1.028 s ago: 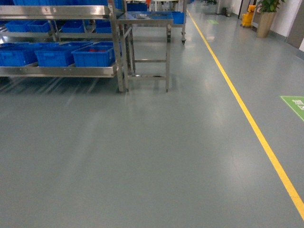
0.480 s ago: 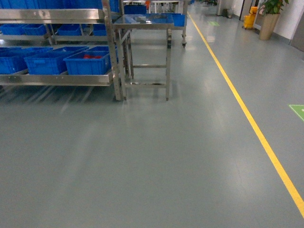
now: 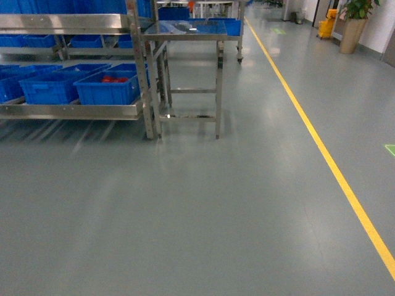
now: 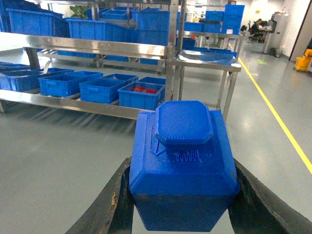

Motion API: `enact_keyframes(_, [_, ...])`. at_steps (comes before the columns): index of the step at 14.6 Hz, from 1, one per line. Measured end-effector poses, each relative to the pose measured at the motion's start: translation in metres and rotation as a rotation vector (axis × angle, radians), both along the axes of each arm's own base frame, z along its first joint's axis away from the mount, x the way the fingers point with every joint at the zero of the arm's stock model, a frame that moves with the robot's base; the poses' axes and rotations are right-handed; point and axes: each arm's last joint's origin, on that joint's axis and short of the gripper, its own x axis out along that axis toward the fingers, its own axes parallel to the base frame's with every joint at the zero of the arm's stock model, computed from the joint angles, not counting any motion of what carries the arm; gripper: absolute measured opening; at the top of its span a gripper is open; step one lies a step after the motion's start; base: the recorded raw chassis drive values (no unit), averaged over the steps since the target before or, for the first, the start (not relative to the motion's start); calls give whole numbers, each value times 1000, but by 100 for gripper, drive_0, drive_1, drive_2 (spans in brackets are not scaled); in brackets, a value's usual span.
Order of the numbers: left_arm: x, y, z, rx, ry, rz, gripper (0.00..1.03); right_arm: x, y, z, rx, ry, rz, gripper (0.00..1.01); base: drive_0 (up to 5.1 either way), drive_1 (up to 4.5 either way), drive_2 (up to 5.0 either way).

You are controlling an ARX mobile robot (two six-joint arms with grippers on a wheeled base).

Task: Pick blue part to blue bin on bottom shelf

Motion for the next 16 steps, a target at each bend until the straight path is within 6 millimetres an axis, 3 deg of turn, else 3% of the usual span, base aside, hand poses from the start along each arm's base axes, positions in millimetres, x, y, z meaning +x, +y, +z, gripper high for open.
enact_keyframes(16, [0, 0, 0, 0, -1, -2, 44, 0, 0, 0, 0, -3, 0, 98, -4, 426, -434])
